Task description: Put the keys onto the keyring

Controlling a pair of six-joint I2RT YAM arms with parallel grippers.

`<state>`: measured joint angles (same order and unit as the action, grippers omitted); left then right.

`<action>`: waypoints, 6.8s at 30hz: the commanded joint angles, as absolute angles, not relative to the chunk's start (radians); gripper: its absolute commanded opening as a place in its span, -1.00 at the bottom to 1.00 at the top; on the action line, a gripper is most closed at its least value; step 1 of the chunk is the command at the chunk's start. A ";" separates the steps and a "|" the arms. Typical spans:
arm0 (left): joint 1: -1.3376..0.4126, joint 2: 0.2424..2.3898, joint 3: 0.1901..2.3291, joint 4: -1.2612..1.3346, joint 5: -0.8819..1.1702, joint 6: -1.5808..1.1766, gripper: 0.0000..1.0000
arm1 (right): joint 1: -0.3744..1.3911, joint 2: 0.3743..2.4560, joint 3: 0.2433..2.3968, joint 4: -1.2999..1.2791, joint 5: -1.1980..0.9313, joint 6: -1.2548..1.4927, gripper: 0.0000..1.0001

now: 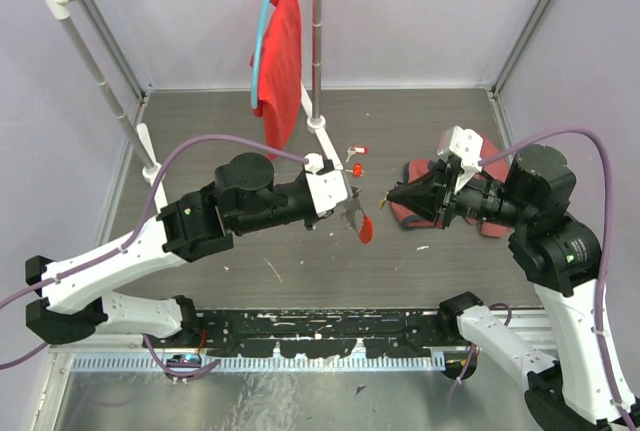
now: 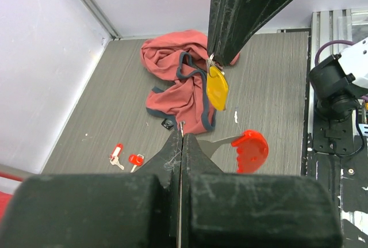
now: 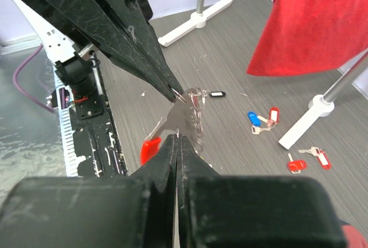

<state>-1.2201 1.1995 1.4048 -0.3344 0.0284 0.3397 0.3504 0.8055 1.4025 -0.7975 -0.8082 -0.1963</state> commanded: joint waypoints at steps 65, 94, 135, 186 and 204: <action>-1.255 1.290 1.521 -0.368 0.003 0.282 -1.00 | 0.350 0.818 1.298 -0.517 -0.880 0.020 -0.99; -1.256 1.277 1.496 -0.339 -0.051 0.288 -1.00 | 0.350 0.812 1.327 -0.617 -0.830 -0.062 -0.99; -1.256 1.236 1.465 -0.294 -0.073 0.285 -1.00 | 0.350 0.821 1.299 -0.583 -0.806 -0.024 -0.98; -1.257 1.236 1.463 -0.289 -0.060 0.281 -1.00 | 0.349 0.823 1.262 -0.504 -0.775 0.046 -0.98; -1.256 1.231 1.461 -0.264 -0.060 0.275 -1.00 | 0.349 0.849 1.256 -0.529 -0.778 0.051 -0.87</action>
